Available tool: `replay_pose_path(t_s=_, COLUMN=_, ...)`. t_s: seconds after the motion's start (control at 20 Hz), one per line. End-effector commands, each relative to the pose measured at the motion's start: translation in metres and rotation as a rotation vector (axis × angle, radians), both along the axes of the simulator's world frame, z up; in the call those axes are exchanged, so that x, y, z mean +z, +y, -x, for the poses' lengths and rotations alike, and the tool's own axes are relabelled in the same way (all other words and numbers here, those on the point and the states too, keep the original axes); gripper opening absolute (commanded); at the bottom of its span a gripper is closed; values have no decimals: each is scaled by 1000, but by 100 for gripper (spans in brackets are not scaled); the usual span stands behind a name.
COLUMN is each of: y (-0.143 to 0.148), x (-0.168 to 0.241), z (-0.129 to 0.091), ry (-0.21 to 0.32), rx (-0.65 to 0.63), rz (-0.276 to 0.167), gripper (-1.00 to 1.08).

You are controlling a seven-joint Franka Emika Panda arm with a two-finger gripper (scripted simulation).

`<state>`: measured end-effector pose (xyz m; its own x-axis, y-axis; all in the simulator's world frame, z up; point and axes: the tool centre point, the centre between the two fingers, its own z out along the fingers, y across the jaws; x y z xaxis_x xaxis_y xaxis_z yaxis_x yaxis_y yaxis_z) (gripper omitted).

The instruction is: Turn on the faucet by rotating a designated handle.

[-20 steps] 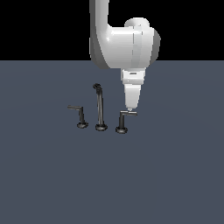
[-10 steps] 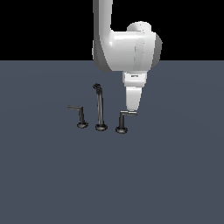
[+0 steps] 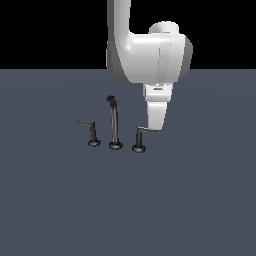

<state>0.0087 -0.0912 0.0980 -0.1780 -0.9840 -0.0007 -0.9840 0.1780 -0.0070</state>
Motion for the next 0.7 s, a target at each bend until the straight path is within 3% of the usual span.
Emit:
replay_pose_path(t_s=0.0, y=-4, x=0, z=12, ry=7, rx=-3, rz=0, gripper=-100)
replay_pose_path(t_s=0.1, y=-5, x=0, z=15, ry=7, rx=-3, rz=0, gripper=-100)
replay_pose_path(t_s=0.15, y=0, x=0, z=7, ry=-4, rx=4, rz=-1, gripper=-100)
replay_pose_path(t_s=0.65, y=11, x=0, z=40, ry=3, rx=-1, rz=-1, gripper=-100)
